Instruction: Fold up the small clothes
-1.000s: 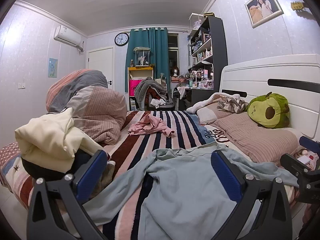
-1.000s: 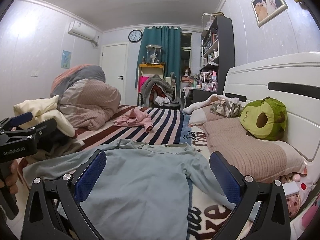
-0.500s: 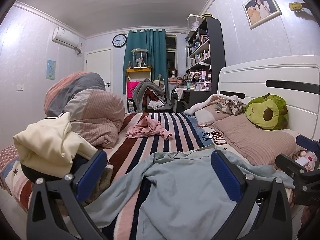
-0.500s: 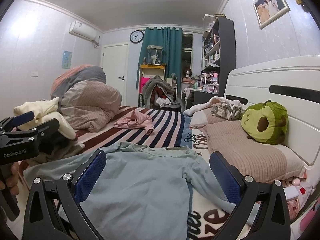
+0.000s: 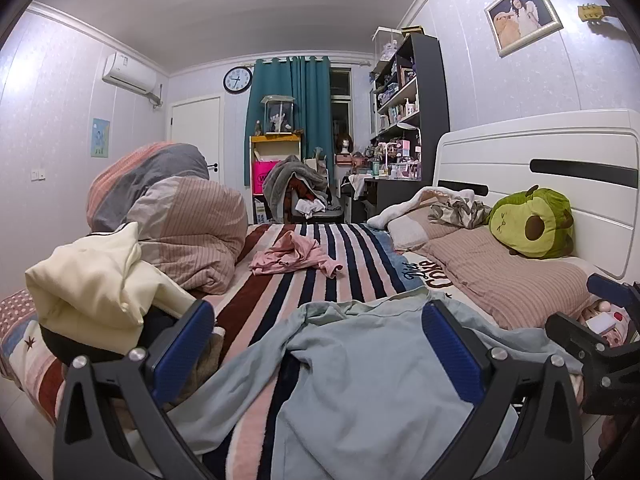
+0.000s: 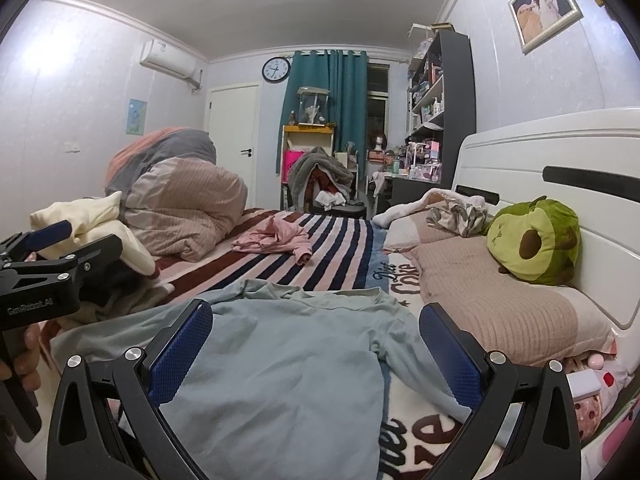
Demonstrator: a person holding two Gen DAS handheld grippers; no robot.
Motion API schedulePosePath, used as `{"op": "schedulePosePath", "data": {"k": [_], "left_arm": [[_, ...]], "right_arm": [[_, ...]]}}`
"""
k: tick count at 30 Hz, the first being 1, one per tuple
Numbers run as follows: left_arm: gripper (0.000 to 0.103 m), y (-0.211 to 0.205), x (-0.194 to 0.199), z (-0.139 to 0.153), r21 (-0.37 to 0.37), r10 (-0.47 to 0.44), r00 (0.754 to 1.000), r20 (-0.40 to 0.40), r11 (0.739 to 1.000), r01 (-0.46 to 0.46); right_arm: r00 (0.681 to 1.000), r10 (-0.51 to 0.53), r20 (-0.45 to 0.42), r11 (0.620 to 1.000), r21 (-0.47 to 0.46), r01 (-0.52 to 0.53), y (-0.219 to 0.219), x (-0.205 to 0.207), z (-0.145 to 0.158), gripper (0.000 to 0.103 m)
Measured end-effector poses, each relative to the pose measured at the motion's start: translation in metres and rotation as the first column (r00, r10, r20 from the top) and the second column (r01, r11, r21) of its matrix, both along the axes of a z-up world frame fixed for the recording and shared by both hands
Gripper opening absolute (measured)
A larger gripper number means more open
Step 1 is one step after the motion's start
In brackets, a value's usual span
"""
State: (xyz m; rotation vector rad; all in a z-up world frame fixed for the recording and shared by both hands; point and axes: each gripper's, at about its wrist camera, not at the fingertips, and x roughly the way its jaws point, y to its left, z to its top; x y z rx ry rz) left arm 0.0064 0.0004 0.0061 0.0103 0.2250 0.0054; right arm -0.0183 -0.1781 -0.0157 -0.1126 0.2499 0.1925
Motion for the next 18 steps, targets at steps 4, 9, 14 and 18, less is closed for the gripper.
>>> {"op": "schedulePosePath", "data": {"k": [4, 9, 14, 18], "left_arm": [[0.102, 0.005, 0.002, -0.003, -0.008, -0.002, 1.0, -0.006, 1.0, 0.002], [0.102, 0.024, 0.008, -0.011, -0.026, -0.031, 0.999, -0.032, 0.999, 0.03], [0.102, 0.07, 0.021, -0.042, -0.053, -0.026, 0.994, -0.11, 0.998, 0.02], [0.102, 0.131, 0.032, -0.086, -0.113, -0.024, 0.978, -0.208, 0.994, 0.0]], "right_arm": [[1.0, 0.019, -0.011, 1.0, -0.001, -0.019, 0.007, 0.0, -0.001, 0.102], [0.998, 0.049, -0.028, 0.999, -0.001, -0.049, 0.016, 0.003, -0.004, 0.102], [0.993, 0.064, -0.097, 0.998, 0.013, -0.063, 0.035, 0.015, -0.019, 0.102], [0.985, 0.066, -0.159, 0.998, -0.003, -0.068, 0.056, 0.025, -0.038, 0.102]]}}
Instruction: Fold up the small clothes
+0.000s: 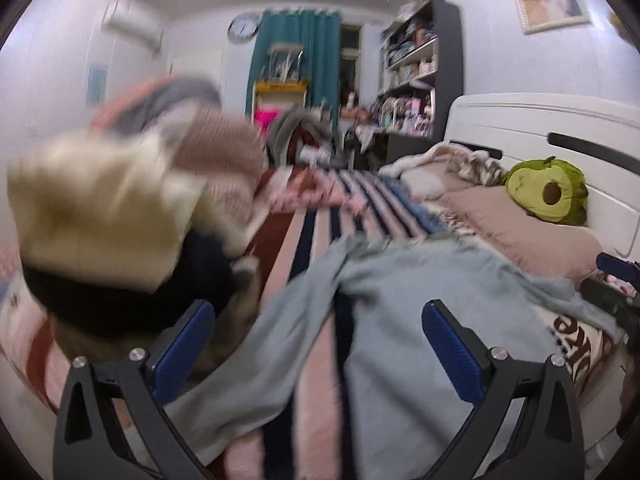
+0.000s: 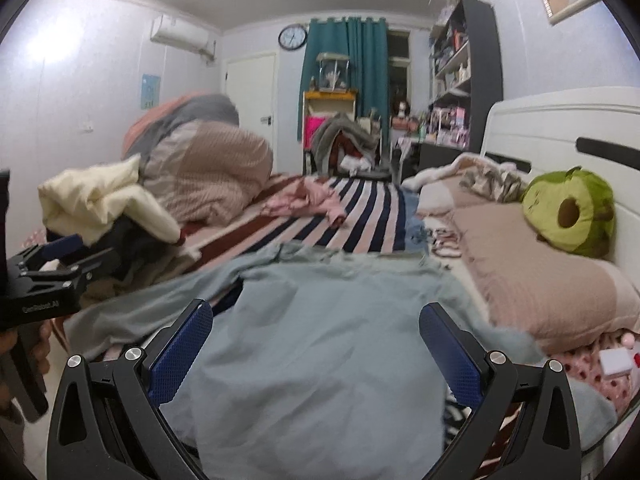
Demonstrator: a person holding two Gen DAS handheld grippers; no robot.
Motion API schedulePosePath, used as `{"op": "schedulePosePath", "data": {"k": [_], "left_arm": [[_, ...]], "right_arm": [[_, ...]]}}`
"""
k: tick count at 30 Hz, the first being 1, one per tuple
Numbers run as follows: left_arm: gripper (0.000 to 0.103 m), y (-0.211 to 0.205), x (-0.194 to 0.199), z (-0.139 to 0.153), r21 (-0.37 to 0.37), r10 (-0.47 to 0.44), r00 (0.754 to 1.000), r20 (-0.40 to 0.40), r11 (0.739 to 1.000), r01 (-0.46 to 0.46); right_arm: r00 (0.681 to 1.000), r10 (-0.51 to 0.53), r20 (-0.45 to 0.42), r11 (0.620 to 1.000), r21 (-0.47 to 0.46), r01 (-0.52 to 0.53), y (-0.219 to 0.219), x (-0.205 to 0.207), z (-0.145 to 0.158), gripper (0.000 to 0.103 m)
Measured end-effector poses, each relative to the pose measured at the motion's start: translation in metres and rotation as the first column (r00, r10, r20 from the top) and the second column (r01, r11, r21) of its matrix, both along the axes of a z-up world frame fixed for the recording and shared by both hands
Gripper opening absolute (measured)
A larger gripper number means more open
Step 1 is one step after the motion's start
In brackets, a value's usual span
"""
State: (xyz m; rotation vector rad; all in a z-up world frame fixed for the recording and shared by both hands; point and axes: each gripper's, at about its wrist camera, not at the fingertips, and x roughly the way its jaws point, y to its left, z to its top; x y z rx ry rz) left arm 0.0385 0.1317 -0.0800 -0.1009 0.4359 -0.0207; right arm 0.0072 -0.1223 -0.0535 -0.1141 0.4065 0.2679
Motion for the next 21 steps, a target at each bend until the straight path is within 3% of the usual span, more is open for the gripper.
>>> {"op": "schedulePosePath", "data": {"k": [2, 4, 6, 10, 13, 18, 21], "left_arm": [[0.102, 0.03, 0.0, -0.019, -0.001, 0.068, 0.997, -0.036, 0.998, -0.068], [0.102, 0.052, 0.001, -0.037, 0.06, 0.117, 0.99, -0.073, 0.992, -0.113], [0.102, 0.074, 0.001, -0.052, 0.065, 0.122, 0.986, -0.111, 0.991, -0.116], [0.102, 0.113, 0.001, -0.08, -0.13, 0.01, 0.983, -0.186, 0.991, -0.035], [0.099, 0.123, 0.0, -0.095, -0.17, -0.028, 0.977, -0.212, 0.985, -0.009], [0.06, 0.125, 0.003, -0.107, -0.238, -0.096, 0.965, -0.246, 0.971, 0.036], [0.041, 0.121, 0.001, -0.109, -0.218, -0.102, 0.96, -0.261, 0.975, 0.045]], "right_arm": [[1.0, -0.001, -0.03, 1.0, -0.024, 0.0, 0.008, 0.008, -0.009, 0.103], [0.998, -0.001, -0.058, 0.999, -0.043, -0.001, 0.015, 0.015, -0.016, 0.103], [0.996, 0.001, -0.092, 0.998, -0.059, -0.006, 0.022, 0.023, -0.024, 0.103], [0.989, 0.006, -0.149, 0.997, -0.078, -0.018, 0.035, 0.039, -0.035, 0.103], [0.985, 0.008, -0.175, 0.996, -0.083, -0.023, 0.042, 0.048, -0.042, 0.103], [0.977, -0.001, -0.214, 0.997, -0.07, -0.014, 0.048, 0.061, -0.049, 0.103], [0.972, 0.004, -0.234, 0.999, -0.052, -0.017, 0.051, 0.063, -0.052, 0.103]]}}
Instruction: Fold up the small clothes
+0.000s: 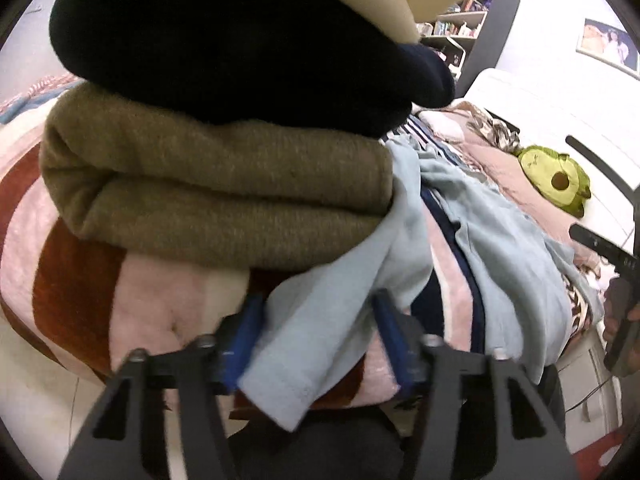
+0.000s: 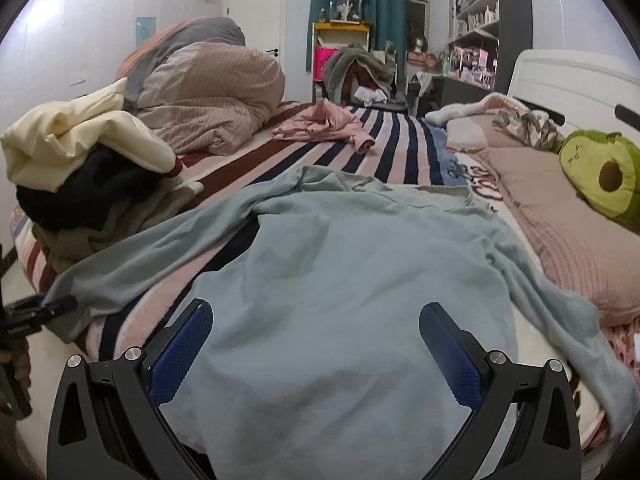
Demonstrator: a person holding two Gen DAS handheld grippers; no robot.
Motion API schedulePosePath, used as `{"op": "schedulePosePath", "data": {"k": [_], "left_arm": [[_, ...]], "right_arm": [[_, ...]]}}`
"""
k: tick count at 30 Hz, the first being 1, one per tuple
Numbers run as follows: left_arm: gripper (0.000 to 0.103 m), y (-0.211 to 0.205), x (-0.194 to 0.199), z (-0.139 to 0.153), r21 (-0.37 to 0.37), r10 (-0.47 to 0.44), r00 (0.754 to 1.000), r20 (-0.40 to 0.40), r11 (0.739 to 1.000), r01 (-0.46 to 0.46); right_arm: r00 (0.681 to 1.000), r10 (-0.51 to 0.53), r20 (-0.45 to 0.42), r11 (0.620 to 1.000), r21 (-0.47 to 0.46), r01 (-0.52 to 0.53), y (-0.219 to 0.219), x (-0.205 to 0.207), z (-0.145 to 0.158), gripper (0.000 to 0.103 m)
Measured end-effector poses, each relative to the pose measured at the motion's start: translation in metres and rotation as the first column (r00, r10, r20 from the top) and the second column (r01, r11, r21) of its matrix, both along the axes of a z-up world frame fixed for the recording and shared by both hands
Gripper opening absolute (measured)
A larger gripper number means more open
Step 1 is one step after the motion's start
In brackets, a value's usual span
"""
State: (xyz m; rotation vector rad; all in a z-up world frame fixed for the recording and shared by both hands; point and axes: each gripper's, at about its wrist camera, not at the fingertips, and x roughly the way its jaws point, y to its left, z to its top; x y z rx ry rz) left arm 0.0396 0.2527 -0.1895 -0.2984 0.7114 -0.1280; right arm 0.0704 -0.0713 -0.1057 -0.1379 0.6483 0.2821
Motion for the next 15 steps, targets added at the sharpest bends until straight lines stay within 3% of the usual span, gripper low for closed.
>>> {"op": "schedulePosePath", "data": {"k": [3, 5, 10, 15], "left_arm": [[0.015, -0.003, -0.004, -0.002, -0.009, -0.01, 1.0, -0.003, 1.0, 0.01], [0.008, -0.006, -0.007, 0.0, -0.009, -0.032, 0.999, 0.001, 0.999, 0.032], [0.005, -0.021, -0.017, 0.028, -0.01, -0.057, 0.997, 0.053, 0.998, 0.058], [0.005, -0.042, -0.023, 0.076, 0.022, -0.093, 0.982, 0.166, 0.996, 0.09]], "right_arm": [[1.0, 0.001, -0.003, 1.0, -0.006, -0.001, 0.003, 0.001, -0.001, 0.103], [1.0, 0.003, -0.004, 1.0, 0.004, -0.002, 0.003, 0.001, -0.001, 0.103], [1.0, 0.016, -0.001, 0.999, 0.047, -0.016, 0.003, -0.003, 0.001, 0.103], [1.0, 0.026, 0.015, 0.997, 0.076, -0.027, -0.006, -0.009, 0.006, 0.103]]}}
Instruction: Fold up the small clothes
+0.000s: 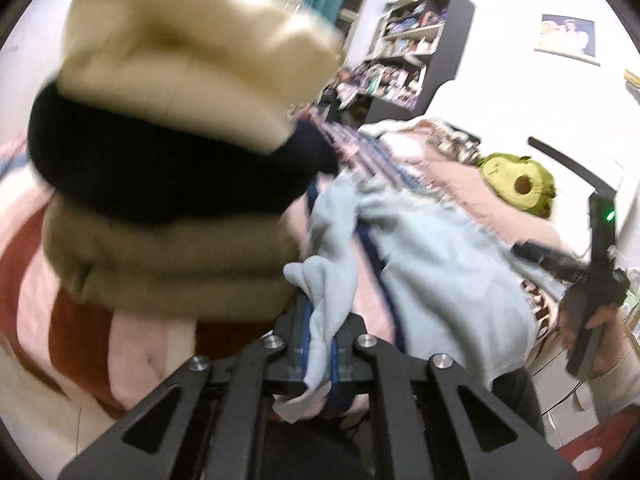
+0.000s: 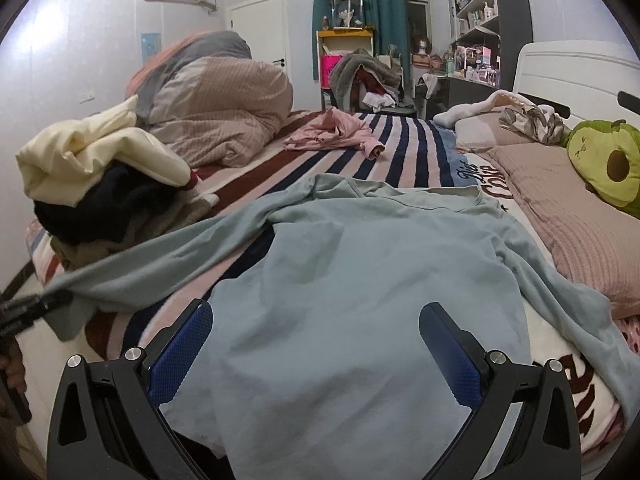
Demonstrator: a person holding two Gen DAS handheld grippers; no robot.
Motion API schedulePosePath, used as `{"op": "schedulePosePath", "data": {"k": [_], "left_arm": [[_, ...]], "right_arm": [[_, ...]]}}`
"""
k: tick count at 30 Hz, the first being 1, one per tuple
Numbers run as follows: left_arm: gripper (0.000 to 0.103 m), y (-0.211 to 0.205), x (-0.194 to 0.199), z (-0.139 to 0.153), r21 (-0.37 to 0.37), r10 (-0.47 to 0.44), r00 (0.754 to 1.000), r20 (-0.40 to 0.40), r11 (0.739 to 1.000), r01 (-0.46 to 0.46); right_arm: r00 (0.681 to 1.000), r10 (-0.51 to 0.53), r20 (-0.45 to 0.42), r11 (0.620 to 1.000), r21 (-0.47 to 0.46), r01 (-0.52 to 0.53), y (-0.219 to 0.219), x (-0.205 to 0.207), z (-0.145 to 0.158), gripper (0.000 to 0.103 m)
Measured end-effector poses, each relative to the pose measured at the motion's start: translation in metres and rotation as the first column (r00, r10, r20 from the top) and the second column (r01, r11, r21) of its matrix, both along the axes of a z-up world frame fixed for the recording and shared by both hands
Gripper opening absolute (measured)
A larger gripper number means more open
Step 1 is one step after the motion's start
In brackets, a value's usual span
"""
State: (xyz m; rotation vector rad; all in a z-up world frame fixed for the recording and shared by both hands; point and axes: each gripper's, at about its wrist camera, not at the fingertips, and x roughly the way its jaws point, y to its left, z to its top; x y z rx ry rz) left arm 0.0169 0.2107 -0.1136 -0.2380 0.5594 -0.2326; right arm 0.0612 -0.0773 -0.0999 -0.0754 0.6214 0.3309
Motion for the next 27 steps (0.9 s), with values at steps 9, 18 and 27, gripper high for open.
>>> {"op": "schedulePosePath", "data": {"k": [9, 18, 27], "left_arm": [[0.004, -0.061, 0.021, 0.092, 0.084, -0.064, 0.975, 0.211, 0.995, 0.047], [0.004, -0.201, 0.074, 0.135, 0.135, -0.262, 0.938, 0.226, 0.962, 0.236], [0.004, -0.331, 0.101, 0.053, 0.106, -0.477, 0.876, -0.073, 0.869, 0.483]], "right_arm": [[1.0, 0.001, -0.007, 0.998, 0.069, -0.001, -0.046, -0.01, -0.002, 0.103], [0.999, -0.054, 0.005, 0.992, 0.115, 0.053, -0.125, -0.013, -0.005, 0.103], [0.983, -0.184, -0.023, 0.968, 0.167, 0.185, -0.199, -0.005, -0.025, 0.103]]}}
